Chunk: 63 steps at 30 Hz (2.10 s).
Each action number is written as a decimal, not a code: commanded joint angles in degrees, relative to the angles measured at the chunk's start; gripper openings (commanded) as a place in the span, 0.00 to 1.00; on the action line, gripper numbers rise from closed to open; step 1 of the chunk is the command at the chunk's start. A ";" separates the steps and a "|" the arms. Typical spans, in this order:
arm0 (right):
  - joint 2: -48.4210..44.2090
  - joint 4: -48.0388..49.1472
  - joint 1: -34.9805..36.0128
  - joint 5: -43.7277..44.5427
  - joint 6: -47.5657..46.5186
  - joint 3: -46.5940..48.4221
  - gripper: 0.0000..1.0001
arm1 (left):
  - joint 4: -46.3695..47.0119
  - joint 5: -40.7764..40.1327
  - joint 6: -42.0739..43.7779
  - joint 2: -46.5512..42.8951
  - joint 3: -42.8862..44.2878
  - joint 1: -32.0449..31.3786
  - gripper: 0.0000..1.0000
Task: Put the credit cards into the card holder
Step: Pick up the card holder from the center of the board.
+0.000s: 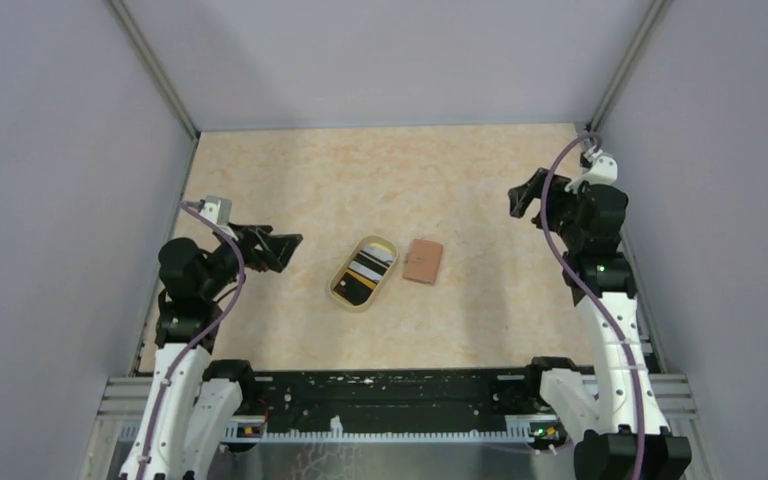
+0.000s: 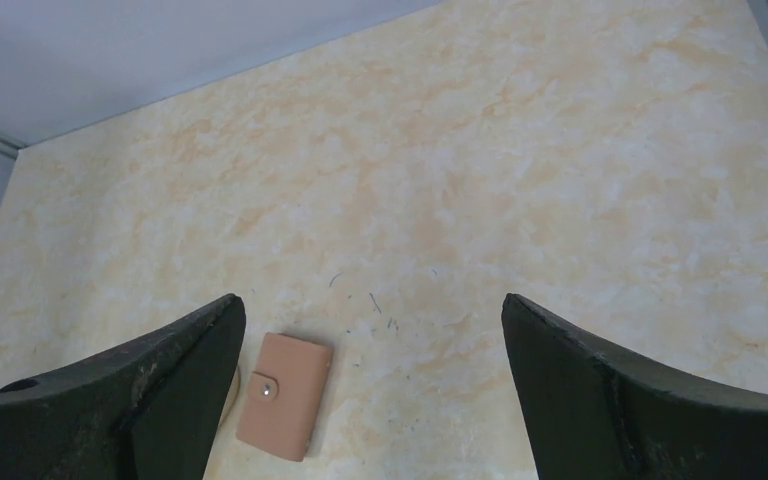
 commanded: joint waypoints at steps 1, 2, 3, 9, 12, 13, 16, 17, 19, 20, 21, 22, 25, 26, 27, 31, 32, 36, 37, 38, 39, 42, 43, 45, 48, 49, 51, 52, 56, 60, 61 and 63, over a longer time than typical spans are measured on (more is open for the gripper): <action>-4.18 5.28 -0.71 -1.23 -1.39 -1.01 0.99 | 2.61 6.20 -1.48 0.48 -0.12 -0.06 0.99; -4.97 6.53 -0.71 -2.25 -2.28 -2.15 0.99 | 3.72 6.84 -1.75 0.64 -0.35 -0.06 0.99; -5.98 8.09 -0.71 -4.39 -3.71 -3.66 0.99 | 4.35 7.43 -1.90 0.86 -0.58 -0.06 0.99; -10.37 12.94 3.75 -28.25 -25.32 -11.56 0.99 | 5.15 11.93 -2.61 4.88 -0.28 -0.06 0.99; -9.90 7.03 5.31 -35.35 -34.28 -11.58 0.99 | 6.78 16.75 -3.38 6.58 -0.05 -0.06 0.99; -9.59 6.36 5.64 -36.21 -35.31 -11.67 0.99 | 7.70 18.31 -3.94 6.93 -0.16 -0.06 0.99; -9.05 5.64 5.70 -36.13 -34.80 -11.37 0.99 | 10.32 22.12 -5.71 7.71 -0.84 -0.06 0.99; -9.14 5.40 5.71 -35.66 -34.76 -11.18 0.99 | 10.77 22.63 -6.05 7.84 -0.95 -0.06 0.99; -9.24 4.43 5.71 -35.20 -34.84 -10.43 0.99 | 11.84 24.11 -6.87 7.85 -1.21 -0.06 0.99; -9.12 3.66 5.71 -35.18 -35.15 -9.94 0.99 | 12.65 24.91 -7.45 7.77 -1.38 -0.06 0.99; -9.04 2.60 5.71 -35.58 -35.97 -9.47 0.99 | 13.69 25.62 -8.13 7.68 -1.75 -0.06 0.99; -8.85 1.44 5.71 -36.08 -37.02 -8.98 0.99 | 14.59 26.16 -8.69 7.59 -2.08 -0.11 0.99; -7.63 -1.97 5.70 -36.96 -40.27 -7.78 0.99 | 15.53 26.97 -9.60 7.48 -2.35 -0.32 0.98; -7.18 -2.65 5.71 -36.49 -40.69 -7.55 0.99 | 15.73 27.44 -9.96 7.36 -2.33 -0.33 0.98; -6.85 -2.89 5.73 -35.65 -40.97 -7.43 0.99 | 15.99 27.62 -10.11 7.17 -2.45 -0.37 0.98; -6.71 -2.44 5.71 -33.55 -41.32 -8.06 0.98 | 16.62 27.59 -10.53 5.94 -2.84 -0.58 0.98; -6.88 -1.86 5.71 -33.68 -41.27 -8.48 0.97 | 16.68 27.57 -10.59 5.91 -2.93 -0.67 0.98; -8.96 -0.07 5.71 -36.08 -41.36 -10.41 0.97 | 16.68 27.54 -10.88 6.16 -2.94 -1.25 0.97; -9.64 0.27 5.73 -36.57 -41.69 -10.81 0.97 | 16.66 27.38 -10.89 6.20 -3.01 -1.48 0.97; -10.21 0.59 5.71 -36.71 -41.83 -11.13 0.98 | 16.61 27.16 -10.83 6.09 -3.03 -1.73 0.97; -10.50 0.30 5.59 -36.69 -42.14 -11.14 0.99 | 16.43 26.83 -10.81 6.02 -3.09 -1.88 0.97; -8.67 -2.30 4.51 -36.39 -43.81 -9.59 0.99 | 16.17 26.35 -10.79 6.14 -3.12 -2.17 0.97; -7.64 -3.26 3.93 -35.97 -43.90 -8.93 0.99 | 16.11 26.28 -10.79 6.28 -3.12 -2.25 0.97; -5.78 -4.26 3.67 -34.50 -43.96 -8.11 0.98 | 15.35 25.42 -10.39 6.65 -2.91 -2.34 0.96; -4.36 -4.60 3.67 -33.69 -44.15 -7.86 0.97 | 11.81 22.39 -8.10 7.16 -2.03 -3.30 0.94; -4.28 -4.87 3.70 -33.80 -44.15 -7.78 0.97 | 9.89 20.35 -6.79 7.28 -1.52 -4.08 0.93; -4.35 -4.89 3.68 -34.29 -44.13 -7.81 0.96 | 5.72 15.75 -4.00 7.60 -0.05 -6.73 0.92; -4.43 -4.89 3.67 -34.51 -44.18 -7.91 0.96 | 3.66 13.02 -3.20 8.07 0.63 -8.32 0.91; -3.82 -4.67 3.77 -35.24 -44.20 -8.26 0.94 | -2.06 1.74 -5.80 8.90 1.55 -17.31 0.86; -1.04 -0.15 6.80 -37.86 -39.89 -10.69 0.89 | -1.37 -12.37 -7.98 10.06 0.21 -27.31 0.84; 0.74 2.42 8.72 -38.02 -37.72 -11.49 0.88 | -1.27 -15.44 -7.92 10.88 0.18 -29.56 0.84; 5.27 8.26 11.35 -35.73 -30.85 -12.14 0.87 | 0.60 -18.52 -8.14 13.17 -0.03 -32.81 0.84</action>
